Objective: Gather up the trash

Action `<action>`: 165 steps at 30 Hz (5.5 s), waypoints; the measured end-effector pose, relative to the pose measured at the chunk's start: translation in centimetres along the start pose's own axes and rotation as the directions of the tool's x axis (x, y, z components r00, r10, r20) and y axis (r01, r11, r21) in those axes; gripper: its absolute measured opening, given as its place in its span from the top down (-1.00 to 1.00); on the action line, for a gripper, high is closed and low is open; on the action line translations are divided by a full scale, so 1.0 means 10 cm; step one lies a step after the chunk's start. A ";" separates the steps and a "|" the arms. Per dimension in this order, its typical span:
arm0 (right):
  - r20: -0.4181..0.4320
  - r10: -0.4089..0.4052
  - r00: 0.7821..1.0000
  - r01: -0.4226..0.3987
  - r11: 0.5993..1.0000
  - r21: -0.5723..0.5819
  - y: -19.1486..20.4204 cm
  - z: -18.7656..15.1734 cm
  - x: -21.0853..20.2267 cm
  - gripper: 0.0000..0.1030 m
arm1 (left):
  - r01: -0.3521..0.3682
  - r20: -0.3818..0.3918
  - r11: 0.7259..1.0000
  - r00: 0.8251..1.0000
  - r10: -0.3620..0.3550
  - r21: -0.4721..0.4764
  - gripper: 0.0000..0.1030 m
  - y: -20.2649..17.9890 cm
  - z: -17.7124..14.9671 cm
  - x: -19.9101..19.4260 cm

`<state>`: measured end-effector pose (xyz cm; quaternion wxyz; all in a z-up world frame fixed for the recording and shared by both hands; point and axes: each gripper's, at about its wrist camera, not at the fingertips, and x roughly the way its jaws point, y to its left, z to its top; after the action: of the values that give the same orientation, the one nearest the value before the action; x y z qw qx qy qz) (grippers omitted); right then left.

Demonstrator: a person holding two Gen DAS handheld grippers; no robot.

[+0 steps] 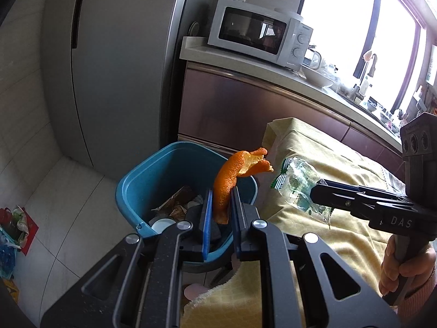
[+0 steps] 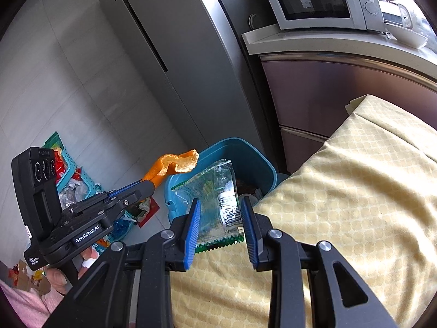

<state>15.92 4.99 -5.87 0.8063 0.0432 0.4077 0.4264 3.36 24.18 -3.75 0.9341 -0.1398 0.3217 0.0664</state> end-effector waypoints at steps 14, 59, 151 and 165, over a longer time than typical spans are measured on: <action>-0.021 -0.006 1.000 0.006 1.000 -0.010 0.01 0.06 0.13 0.45 | -0.017 -0.008 1.000 1.000 0.017 -0.015 0.75 0.07 0.00 0.08; -0.156 -0.120 0.980 0.122 0.993 0.004 0.00 0.21 0.90 0.27 | 0.015 -0.139 0.996 0.990 -0.027 -0.086 0.31 0.37 -0.21 0.94; 0.508 -0.677 0.533 0.634 0.717 0.291 -0.17 -1.70 -2.19 -0.87 | 0.010 0.415 0.955 0.899 -0.138 0.297 -0.89 -1.61 -0.76 -0.78; 0.513 -0.678 0.526 0.635 0.715 0.294 -0.17 -1.73 -2.21 -0.87 | 0.008 0.417 0.955 0.899 -0.137 0.296 -0.89 -1.62 -0.76 -0.78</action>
<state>-1.73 -16.87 -4.35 0.9886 0.0446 0.1378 0.0414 -3.72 6.20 -1.17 0.9941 0.0033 0.1072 0.0133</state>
